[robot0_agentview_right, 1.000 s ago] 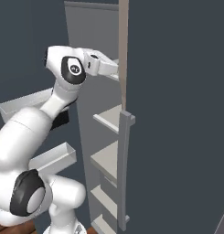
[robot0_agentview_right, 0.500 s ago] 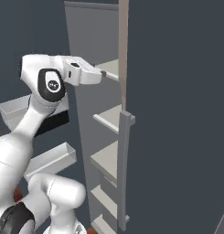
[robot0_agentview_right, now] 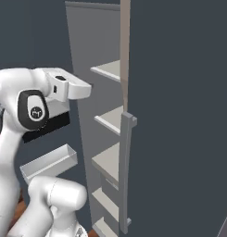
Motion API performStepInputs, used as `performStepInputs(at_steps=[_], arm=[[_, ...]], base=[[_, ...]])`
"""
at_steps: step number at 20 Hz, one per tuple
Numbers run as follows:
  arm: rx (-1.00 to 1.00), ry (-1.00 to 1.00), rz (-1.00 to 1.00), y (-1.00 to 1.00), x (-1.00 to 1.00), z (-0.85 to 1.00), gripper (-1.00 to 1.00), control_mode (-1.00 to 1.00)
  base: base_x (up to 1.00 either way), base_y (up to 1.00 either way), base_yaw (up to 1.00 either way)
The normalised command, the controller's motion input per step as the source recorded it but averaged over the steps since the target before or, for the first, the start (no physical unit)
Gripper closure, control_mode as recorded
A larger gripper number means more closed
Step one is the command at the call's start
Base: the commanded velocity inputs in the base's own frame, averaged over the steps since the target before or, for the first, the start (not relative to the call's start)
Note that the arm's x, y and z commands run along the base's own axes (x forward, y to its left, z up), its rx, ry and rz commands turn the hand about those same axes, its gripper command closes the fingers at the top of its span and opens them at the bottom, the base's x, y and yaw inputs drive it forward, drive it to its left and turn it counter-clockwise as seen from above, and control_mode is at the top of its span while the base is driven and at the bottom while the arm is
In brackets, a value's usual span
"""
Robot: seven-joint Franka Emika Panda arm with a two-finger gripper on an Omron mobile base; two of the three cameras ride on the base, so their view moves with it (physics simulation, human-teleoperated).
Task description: Take the bottled waters from the counter and place them in the freezer to freeze. Close the freezer door after placing the bottles.
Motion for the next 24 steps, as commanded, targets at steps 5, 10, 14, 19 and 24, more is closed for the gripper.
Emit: performStepInputs(at_steps=[5,10,14,19,24], arm=[[0.01,0.04,0.31,0.04,-0.80,0.00,-1.00,-1.00],[0.00,0.15,0.27,0.12,-0.80,0.04,-1.00,-1.00],[0.00,0.26,0.16,0.45,-0.76,0.13,-1.00,-1.00],[0.00,0.33,0.12,0.48,-0.69,0.09,-1.00,-1.00],[0.01,0.36,0.06,0.29,-0.45,0.00,-1.00,-1.00]], base=[[0.00,0.00,0.00],[0.00,0.00,0.00],[0.00,0.00,0.00],[0.00,0.00,0.00],[0.00,0.00,0.00]])
